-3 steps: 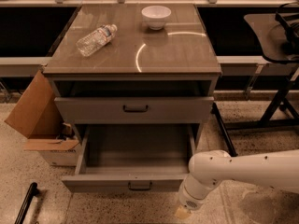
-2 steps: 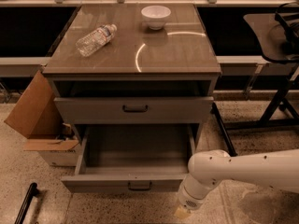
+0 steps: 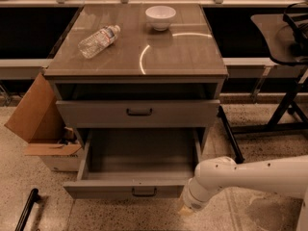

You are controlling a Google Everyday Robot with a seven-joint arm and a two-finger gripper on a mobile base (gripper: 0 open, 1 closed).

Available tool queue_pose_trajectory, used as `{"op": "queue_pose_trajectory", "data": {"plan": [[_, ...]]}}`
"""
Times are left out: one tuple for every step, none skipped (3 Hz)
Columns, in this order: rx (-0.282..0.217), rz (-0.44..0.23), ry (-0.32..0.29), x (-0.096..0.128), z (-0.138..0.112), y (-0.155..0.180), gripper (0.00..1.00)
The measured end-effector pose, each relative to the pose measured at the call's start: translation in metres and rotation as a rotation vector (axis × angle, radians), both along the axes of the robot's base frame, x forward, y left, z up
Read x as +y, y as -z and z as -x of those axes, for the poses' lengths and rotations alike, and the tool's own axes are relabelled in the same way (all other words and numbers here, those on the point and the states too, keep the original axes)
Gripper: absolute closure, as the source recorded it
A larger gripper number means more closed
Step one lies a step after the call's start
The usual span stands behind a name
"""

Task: Close middle drawer

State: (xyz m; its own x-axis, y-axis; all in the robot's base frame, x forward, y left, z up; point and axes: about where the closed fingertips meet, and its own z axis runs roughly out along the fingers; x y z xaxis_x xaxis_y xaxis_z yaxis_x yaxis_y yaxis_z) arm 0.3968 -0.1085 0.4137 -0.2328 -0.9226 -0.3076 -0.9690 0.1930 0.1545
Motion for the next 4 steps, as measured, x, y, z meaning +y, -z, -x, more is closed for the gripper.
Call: {"op": "queue_pose_trajectory", "data": {"plan": [[-0.089, -0.030, -0.013, -0.002, -0.018, 0.010, 1.00], [-0.160, -0.046, -0.008, -0.005, -0.033, 0.018, 1.00], [-0.198, -0.062, 0.010, -0.010, -0.048, 0.027, 1.00], [-0.232, -0.092, 0.013, -0.010, -0.062, 0.035, 1.00]]}}
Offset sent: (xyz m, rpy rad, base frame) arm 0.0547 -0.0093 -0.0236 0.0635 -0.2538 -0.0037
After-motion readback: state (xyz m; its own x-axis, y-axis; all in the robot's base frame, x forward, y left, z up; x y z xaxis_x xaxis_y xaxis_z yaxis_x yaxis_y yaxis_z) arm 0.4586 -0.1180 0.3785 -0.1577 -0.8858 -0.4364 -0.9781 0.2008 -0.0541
